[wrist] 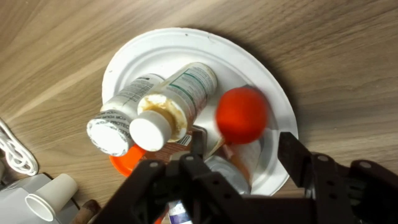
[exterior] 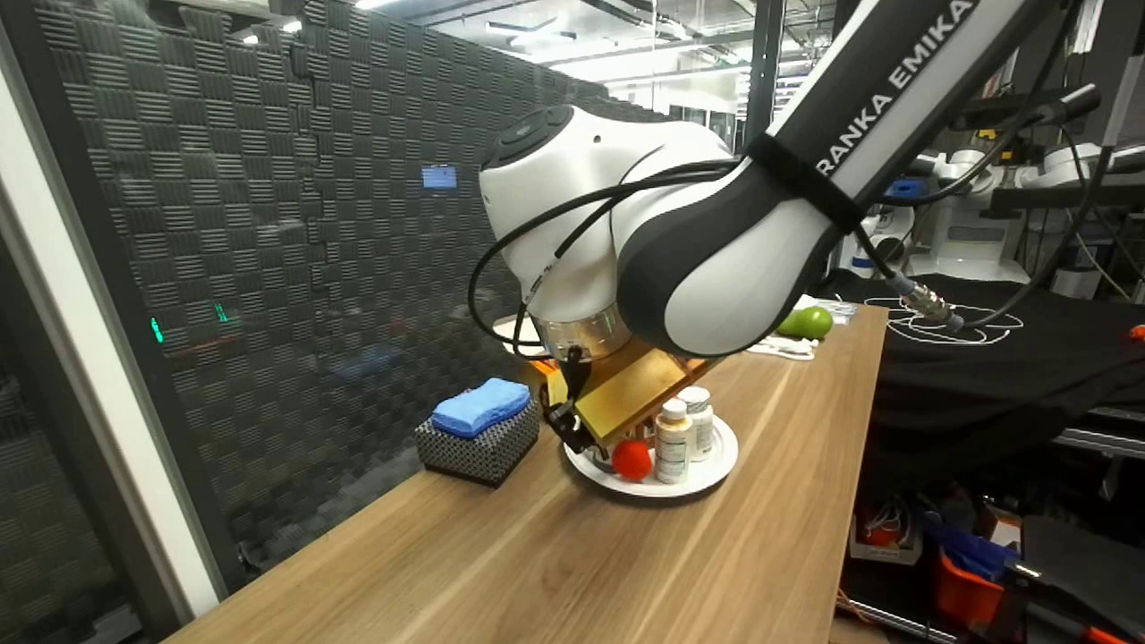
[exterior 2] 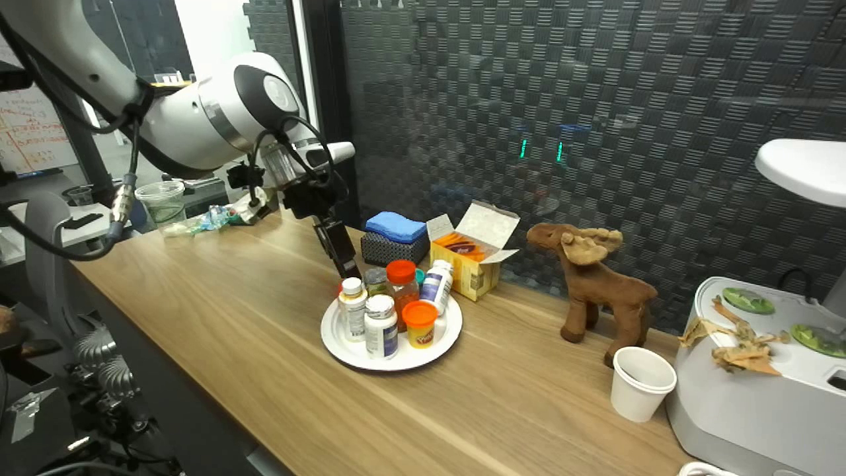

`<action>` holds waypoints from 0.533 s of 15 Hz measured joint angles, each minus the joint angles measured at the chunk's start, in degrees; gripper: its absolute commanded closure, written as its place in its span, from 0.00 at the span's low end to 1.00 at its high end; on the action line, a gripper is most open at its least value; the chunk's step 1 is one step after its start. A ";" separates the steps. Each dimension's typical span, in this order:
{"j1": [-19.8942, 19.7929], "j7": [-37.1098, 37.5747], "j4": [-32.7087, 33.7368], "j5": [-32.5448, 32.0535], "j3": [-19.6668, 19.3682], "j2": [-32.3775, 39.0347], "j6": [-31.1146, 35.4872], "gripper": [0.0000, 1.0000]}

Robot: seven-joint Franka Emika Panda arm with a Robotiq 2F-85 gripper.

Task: Pick up the bottles and small containers from the table and put them on the white plate.

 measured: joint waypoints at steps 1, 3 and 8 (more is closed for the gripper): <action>0.00 0.02 0.26 -0.27 0.10 0.14 -0.33 0.00; 0.00 0.24 0.57 -1.42 0.38 0.27 -0.80 0.00; -0.11 -0.21 0.74 -3.16 2.03 0.27 -0.91 0.00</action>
